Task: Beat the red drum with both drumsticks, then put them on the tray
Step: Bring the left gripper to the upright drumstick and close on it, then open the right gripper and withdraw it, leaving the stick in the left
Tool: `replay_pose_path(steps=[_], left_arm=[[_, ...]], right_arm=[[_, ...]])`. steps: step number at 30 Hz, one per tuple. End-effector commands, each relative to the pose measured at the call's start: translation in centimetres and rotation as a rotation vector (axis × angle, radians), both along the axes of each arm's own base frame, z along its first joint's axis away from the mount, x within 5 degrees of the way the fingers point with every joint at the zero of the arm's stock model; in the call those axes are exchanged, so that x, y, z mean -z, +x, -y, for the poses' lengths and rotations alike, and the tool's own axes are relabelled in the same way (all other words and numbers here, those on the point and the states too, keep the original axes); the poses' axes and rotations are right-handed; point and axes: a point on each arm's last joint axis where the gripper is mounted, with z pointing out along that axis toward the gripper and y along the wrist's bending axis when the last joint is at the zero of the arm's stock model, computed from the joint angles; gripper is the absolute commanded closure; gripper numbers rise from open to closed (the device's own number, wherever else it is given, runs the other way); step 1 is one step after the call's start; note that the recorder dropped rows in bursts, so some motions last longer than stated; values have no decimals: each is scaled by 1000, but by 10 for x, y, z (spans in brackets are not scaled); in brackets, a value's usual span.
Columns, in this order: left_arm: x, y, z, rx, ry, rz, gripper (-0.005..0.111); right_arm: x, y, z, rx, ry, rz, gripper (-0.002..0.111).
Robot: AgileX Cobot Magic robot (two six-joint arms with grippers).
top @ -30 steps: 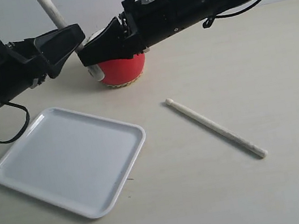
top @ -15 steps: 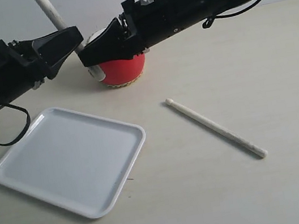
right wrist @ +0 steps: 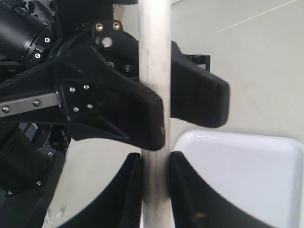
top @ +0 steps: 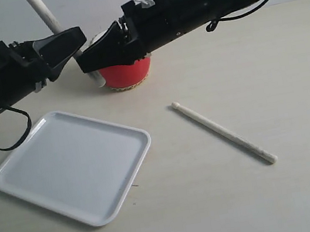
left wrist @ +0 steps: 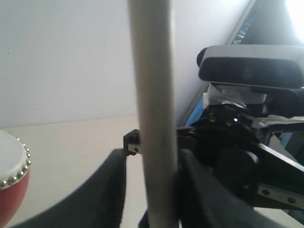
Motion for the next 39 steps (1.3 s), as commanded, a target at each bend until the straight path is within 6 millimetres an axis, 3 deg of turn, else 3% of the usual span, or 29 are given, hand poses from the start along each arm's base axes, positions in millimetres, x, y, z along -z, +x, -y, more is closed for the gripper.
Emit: replay_pose_path(steps=[1,11,14,20,25,39], left_arm=[[-1,3,-1,-20,-5,-5,107],[-1,2,0,-10,1,-3,107],[-1,1,0,-5,3,-4,107],[-1,1,0,-1,5,-3,107],[-1,0,0,14,-8,-32,107],[-24,2,6,98,94,-36,107]], right_arm=[[-3,-2,0,-16,20,-3,108],[-3,-2,0,-12,25,-6,105],[-5,-2,-1,-3,39,-12,93],[-6,-1,-1,5,52,-19,60],[-6,0,0,12,51,-36,45],[-5,-1,0,8,39,-41,44]])
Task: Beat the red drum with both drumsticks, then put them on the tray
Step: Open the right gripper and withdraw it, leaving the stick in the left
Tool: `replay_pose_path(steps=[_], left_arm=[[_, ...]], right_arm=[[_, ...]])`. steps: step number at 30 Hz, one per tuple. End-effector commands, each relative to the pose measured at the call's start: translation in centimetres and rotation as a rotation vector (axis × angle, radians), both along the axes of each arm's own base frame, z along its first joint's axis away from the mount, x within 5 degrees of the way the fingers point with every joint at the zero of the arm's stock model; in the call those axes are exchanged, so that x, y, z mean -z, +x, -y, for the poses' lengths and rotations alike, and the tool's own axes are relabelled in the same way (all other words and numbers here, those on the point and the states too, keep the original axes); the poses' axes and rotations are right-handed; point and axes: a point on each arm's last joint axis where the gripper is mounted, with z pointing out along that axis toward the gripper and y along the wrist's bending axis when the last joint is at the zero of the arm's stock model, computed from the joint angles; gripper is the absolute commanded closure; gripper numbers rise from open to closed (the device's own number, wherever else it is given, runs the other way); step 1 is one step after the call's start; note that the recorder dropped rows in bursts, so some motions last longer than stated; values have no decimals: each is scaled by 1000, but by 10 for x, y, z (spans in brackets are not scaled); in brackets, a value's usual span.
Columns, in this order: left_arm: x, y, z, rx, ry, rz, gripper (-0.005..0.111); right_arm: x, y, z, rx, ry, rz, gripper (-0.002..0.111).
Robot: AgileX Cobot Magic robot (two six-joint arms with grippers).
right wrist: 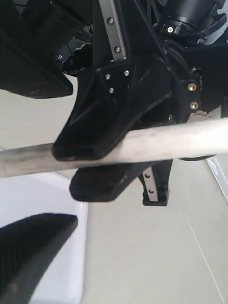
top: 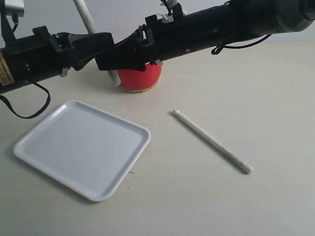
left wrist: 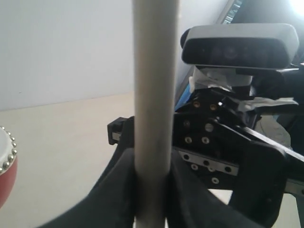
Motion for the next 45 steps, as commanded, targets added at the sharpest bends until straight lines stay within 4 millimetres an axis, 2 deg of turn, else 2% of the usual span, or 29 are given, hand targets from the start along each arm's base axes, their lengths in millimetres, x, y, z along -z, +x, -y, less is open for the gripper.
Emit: replay_pose_path(steps=[1,11,18,20,24,25,26,37,45], left_arm=[[-5,1,0,9,8,-6,107],[-6,4,-2,-31,-5,-14,107],[-6,8,-11,-64,-7,-23,107],[-6,8,-11,-64,-7,-23,107],[-6,8,-10,-60,-10,-25,107],[-6,8,-10,-59,-11,-29,107],[-6,8,-10,-59,-14,-34,107],[-8,6,-9,-30,-43,-43,107],[-8,6,-9,-30,-43,-43,107]], right_arm=[[-1,-1,1,-7,5,-2,44],[-1,0,3,9,-8,-58,50],[0,12,24,56,-37,-70,54],[2,13,27,56,-49,-65,62],[3,10,22,39,-57,-64,95],[4,7,20,27,-63,-64,106],[4,6,18,20,-67,-62,108],[7,8,14,72,-98,-80,108],[7,-8,-11,15,-105,-76,108]])
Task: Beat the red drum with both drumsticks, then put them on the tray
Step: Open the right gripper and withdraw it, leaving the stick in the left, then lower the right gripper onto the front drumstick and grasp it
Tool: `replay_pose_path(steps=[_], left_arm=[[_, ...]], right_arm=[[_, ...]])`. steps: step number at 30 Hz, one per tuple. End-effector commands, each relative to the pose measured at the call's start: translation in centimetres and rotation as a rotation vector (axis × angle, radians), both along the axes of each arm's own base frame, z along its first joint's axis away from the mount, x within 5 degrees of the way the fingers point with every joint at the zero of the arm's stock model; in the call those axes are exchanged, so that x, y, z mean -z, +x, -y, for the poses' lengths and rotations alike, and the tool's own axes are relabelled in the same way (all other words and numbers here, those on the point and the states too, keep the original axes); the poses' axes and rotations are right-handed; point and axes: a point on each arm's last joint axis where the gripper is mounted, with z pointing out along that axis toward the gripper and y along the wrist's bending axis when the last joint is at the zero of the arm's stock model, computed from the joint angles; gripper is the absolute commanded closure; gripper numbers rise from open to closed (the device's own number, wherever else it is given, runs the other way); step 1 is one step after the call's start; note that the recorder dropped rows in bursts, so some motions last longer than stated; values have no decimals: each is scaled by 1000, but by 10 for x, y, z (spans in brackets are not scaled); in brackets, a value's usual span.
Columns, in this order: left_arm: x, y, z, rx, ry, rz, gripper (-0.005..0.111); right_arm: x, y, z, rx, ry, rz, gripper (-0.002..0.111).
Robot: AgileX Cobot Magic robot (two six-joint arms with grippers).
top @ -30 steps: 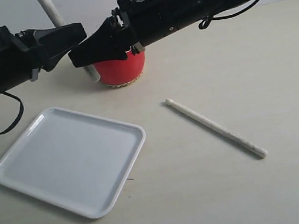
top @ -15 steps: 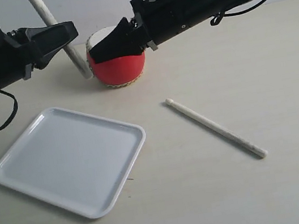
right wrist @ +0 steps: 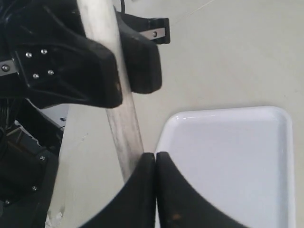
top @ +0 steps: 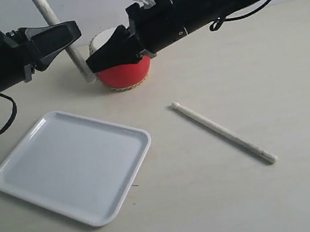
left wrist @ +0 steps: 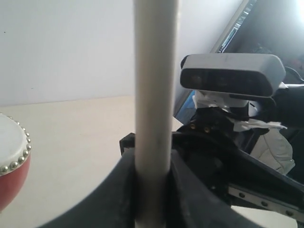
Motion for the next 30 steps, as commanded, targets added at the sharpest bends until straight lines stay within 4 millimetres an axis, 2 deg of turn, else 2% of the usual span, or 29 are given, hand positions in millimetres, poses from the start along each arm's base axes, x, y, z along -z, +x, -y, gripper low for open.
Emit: replay_pose_path(steps=[1,9,12,18,22,25,30], left_arm=[[-5,0,0,2,-22,11,107],[-4,-1,1,15,-10,13,107],[-3,-1,0,6,3,7,107],[-8,2,-4,-54,78,3,107],[-17,4,-6,-80,163,-12,107],[-22,2,-5,-60,181,-13,107],[-28,-1,-7,-69,201,-6,107]], right_arm=[[-2,-12,-15,-44,12,-7,108],[1,-8,-9,-20,-33,-18,108],[-1,-3,3,0,-74,-35,108],[0,12,44,129,-259,-94,108],[0,10,63,224,-500,-124,108],[-1,6,70,318,-714,-101,108],[12,-1,87,447,-1098,-137,108]])
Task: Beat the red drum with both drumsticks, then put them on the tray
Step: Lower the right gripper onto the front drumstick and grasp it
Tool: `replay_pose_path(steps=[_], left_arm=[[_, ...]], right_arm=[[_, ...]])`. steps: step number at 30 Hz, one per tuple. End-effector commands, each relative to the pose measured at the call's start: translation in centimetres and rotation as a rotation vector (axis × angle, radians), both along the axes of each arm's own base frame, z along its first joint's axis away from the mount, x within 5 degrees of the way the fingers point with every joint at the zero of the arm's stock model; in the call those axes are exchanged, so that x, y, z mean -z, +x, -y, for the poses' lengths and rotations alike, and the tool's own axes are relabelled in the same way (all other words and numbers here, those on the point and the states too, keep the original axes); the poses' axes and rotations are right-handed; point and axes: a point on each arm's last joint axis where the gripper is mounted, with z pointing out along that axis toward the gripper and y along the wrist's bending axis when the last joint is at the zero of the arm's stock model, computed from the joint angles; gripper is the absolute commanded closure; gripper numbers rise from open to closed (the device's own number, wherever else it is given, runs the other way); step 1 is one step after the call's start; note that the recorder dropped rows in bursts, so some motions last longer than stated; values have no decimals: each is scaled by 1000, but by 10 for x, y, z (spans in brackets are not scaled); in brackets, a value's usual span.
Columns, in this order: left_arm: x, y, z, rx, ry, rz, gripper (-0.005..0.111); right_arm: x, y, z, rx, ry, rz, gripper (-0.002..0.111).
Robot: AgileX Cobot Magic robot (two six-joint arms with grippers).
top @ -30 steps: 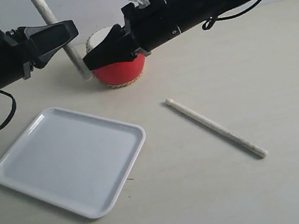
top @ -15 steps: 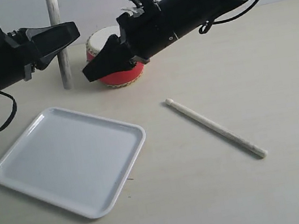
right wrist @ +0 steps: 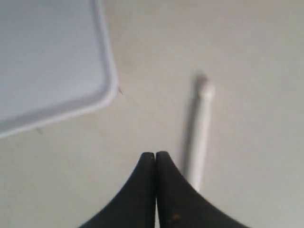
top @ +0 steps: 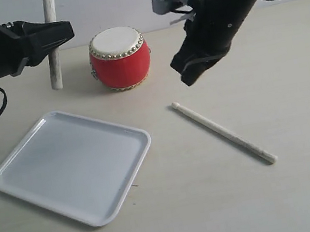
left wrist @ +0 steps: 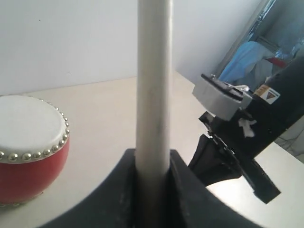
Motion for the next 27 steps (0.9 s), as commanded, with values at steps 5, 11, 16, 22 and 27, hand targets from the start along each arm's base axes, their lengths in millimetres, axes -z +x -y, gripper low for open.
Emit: replay_pose_path(steps=[5,11,16,22,27], left_arm=[[-12,-4,-5,-41,58,17,107],[-16,-8,-5,-24,74,17,107],[-16,-9,-5,-23,75,20,107],[-16,-9,-5,-27,75,16,107],[-16,-9,-5,-25,76,12,107]], right_arm=[[12,-22,20,88,-356,-194,108],[35,-41,28,87,-377,-234,108],[58,-48,29,72,-333,-185,94],[67,-50,28,62,-293,-147,63],[68,-49,29,59,-299,-135,63]])
